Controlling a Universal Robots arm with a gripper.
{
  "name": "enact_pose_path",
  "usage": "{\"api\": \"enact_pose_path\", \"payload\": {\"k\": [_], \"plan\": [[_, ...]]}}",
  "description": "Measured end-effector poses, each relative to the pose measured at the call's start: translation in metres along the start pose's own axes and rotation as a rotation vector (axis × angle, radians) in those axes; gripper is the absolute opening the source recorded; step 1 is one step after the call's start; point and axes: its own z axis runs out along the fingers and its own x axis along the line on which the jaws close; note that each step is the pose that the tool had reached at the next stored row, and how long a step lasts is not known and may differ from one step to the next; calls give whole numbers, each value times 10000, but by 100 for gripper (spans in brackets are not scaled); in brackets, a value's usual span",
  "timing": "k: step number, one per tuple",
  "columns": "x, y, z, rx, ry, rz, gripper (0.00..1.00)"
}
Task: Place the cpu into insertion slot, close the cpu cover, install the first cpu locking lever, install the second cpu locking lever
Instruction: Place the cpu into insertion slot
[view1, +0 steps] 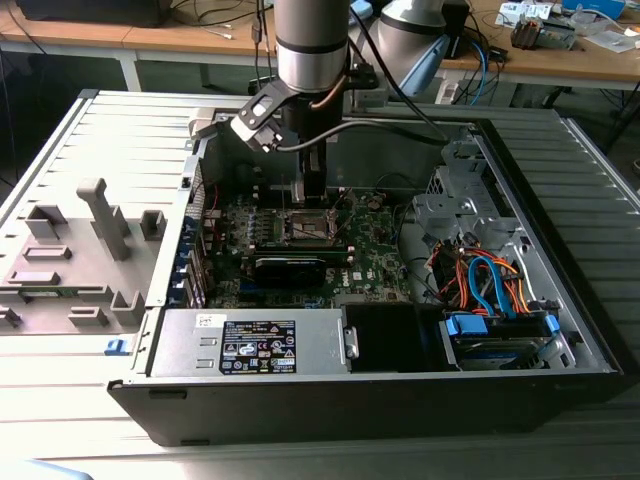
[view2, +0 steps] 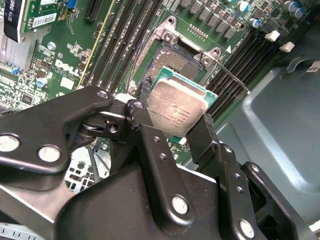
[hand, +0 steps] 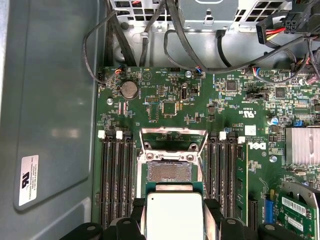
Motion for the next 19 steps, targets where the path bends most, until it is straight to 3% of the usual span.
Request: {"api": "enact_pose_path", "payload": {"k": [19], "plan": [[-1, -4, 74, 0, 0, 0, 55]]}}
